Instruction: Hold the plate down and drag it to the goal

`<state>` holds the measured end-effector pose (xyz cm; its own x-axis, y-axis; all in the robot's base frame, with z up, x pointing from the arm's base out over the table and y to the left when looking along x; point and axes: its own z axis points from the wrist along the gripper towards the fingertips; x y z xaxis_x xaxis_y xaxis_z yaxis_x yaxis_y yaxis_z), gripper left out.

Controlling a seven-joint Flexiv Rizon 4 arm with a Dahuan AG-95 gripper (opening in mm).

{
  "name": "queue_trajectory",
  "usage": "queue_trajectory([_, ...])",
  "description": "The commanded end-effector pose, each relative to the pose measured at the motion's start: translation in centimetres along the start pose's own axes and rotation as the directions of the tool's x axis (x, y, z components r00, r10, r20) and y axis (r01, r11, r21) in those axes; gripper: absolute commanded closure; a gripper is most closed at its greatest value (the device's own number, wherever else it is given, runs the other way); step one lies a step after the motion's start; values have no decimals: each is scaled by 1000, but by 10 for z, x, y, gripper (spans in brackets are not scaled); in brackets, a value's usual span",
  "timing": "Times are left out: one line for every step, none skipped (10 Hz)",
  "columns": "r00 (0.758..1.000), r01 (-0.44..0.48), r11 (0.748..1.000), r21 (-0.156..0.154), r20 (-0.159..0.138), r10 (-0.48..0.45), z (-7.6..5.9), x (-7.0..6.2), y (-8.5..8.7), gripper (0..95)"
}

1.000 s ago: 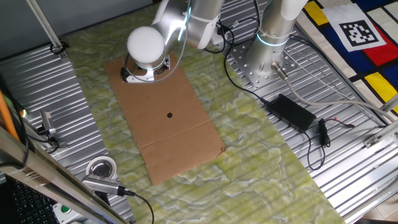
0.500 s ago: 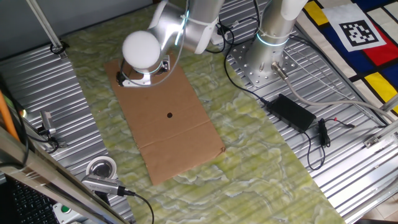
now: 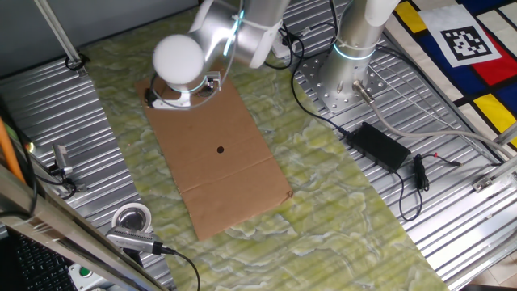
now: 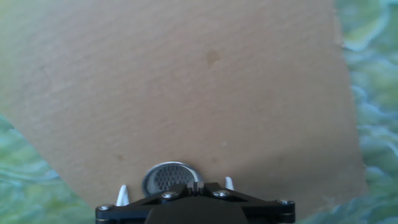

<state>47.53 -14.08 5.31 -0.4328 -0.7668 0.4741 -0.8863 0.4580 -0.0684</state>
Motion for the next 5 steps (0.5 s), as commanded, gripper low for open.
queue_trajectory([995,-79,997,-27,54,80,-10,-3,-10,950])
queue_trajectory([984,-144,988,-52,94,148,-15,-3,-12,950])
queue_trajectory([943,-265,955,-131,171,285,-23,-6,-11,950])
queue_trajectory([921,-315,936,-158,187,342,-34,-11,-7,950])
queue_trajectory([907,-353,921,-164,181,380,-44,-18,-4,950])
